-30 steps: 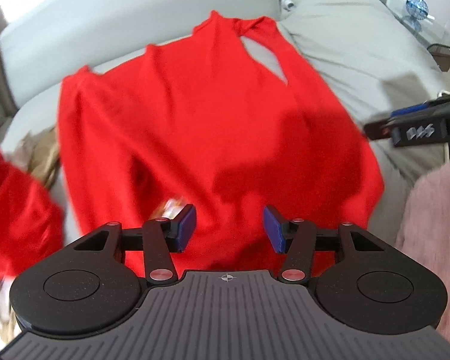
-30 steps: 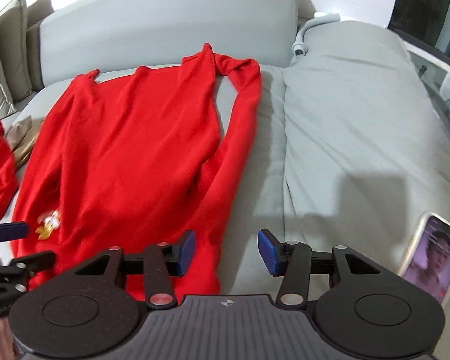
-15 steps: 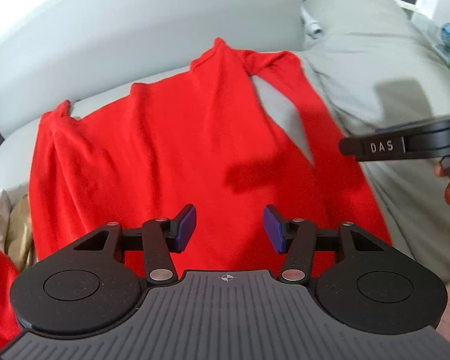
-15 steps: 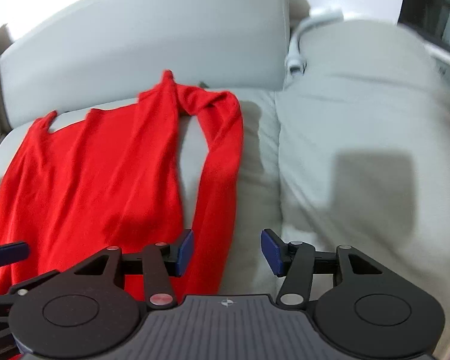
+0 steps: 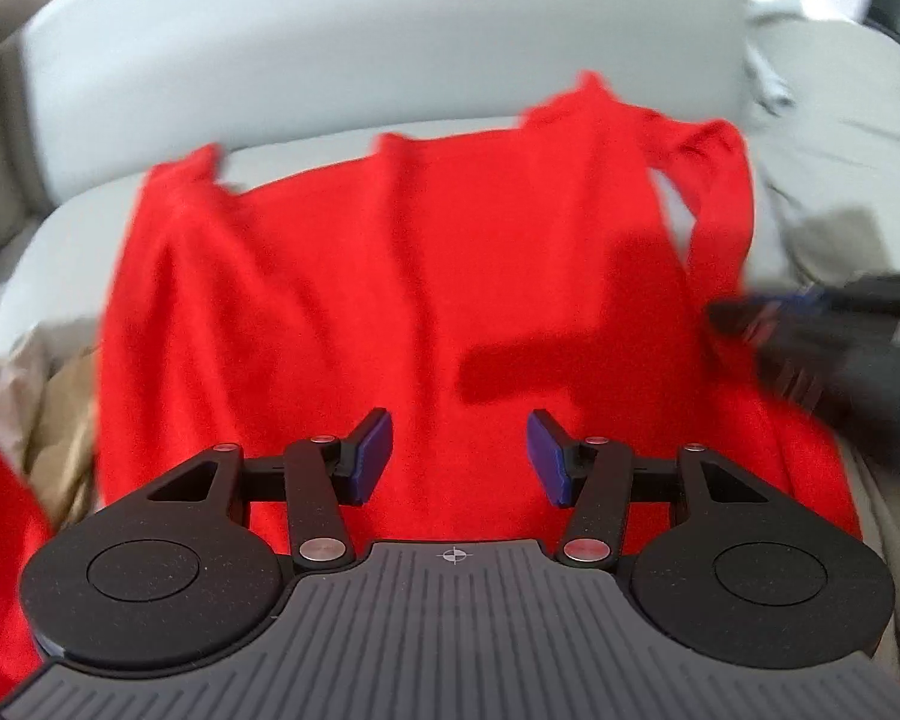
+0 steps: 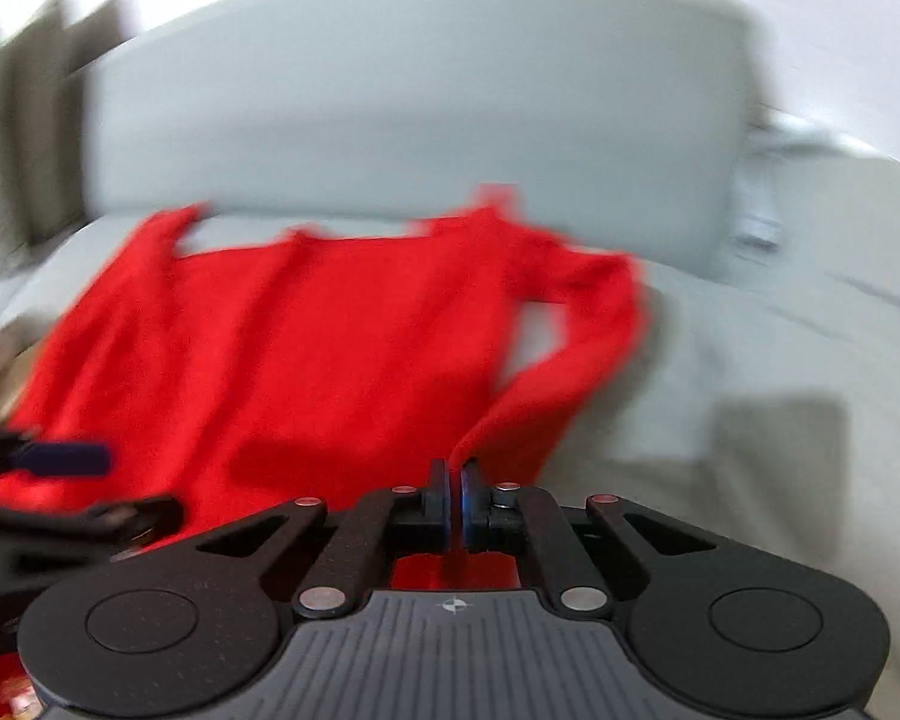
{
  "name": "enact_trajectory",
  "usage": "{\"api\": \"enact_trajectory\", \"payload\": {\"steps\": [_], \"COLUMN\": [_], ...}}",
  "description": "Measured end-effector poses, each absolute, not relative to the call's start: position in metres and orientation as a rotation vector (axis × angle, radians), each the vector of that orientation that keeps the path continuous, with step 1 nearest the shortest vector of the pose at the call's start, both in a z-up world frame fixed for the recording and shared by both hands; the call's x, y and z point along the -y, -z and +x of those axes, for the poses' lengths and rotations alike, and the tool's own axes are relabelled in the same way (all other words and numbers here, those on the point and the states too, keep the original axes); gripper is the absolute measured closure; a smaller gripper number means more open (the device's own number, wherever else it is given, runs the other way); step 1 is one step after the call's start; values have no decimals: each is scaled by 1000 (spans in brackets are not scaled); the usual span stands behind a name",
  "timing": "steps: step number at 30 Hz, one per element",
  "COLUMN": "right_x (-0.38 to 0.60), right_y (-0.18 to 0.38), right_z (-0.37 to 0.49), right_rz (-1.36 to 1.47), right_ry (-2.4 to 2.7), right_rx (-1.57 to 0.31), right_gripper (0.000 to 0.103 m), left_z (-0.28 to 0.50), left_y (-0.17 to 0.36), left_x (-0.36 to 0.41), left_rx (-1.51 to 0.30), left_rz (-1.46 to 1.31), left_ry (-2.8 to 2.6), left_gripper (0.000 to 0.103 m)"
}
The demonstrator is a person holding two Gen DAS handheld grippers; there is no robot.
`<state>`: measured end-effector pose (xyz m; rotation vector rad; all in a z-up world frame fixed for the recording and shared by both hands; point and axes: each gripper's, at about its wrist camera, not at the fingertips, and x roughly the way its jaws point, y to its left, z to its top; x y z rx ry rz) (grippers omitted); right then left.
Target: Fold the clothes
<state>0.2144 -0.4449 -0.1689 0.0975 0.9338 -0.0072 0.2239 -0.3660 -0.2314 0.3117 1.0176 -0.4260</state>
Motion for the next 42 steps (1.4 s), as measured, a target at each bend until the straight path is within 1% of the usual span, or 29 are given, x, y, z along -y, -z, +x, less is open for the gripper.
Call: {"api": "enact_trajectory", "payload": {"steps": [2, 3, 4, 5, 7, 8, 9, 10, 11, 15, 21, 24, 27, 30, 34, 35, 36, 37, 40, 42], "right_x": [418, 413, 410, 406, 411, 421, 433, 445, 458, 504, 583, 595, 604, 605, 600, 598, 596, 594, 586, 585], "right_y": [181, 184, 187, 190, 182, 174, 167, 161, 154, 159, 174, 184, 193, 203, 214, 215, 213, 210, 194, 170], "right_z": [225, 225, 225, 225, 216, 209, 205, 202, 199, 220, 264, 288, 316, 341, 363, 365, 367, 368, 364, 348], "right_rz": [43, 37, 31, 26, 34, 74, 102, 128, 154, 203, 290, 309, 249, 167, 120, 98, 72, 46, -74, -116], "right_ry": [-95, -117, -135, -152, -153, -151, -137, -121, -105, 10, 204, 219, 199, 140, 13, -8, -25, -42, -10, 40], "right_rx": [-1009, -1033, -1053, -1073, -1056, -1039, -1020, -999, -979, -937, -877, -856, -861, -891, -944, -949, -963, -977, -980, -925], "right_gripper": [89, 80, 77, 76, 73, 71, 63, 59, 59, 61, 62, 62, 62, 62, 59, 61, 72, 95, 95, 95], "left_z": [227, 227, 227, 225, 223, 222, 221, 221, 220, 226, 241, 248, 254, 260, 264, 264, 264, 264, 261, 257], "left_y": [235, 237, 239, 240, 239, 239, 239, 239, 240, 242, 242, 243, 245, 250, 257, 258, 260, 260, 255, 248], "left_x": [350, 346, 341, 337, 333, 335, 336, 338, 339, 353, 376, 381, 385, 387, 383, 382, 381, 379, 370, 363], "left_rx": [-1038, -1046, -1058, -1062, -1056, -1055, -1054, -1049, -1047, -1052, -989, -972, -958, -959, -974, -978, -982, -986, -987, -976], "left_rz": [298, 296, 282, 261, 229, 233, 237, 228, 210, 199, 254, 269, 280, 274, 269, 273, 276, 278, 282, 284], "left_ry": [364, 353, 364, 380, 403, 412, 417, 420, 428, 466, 526, 546, 561, 567, 562, 557, 552, 548, 534, 530], "left_gripper": [49, 49, 49, 50, 50, 50, 50, 50, 50, 50, 49, 49, 49, 49, 49, 49, 49, 49, 49, 49]}}
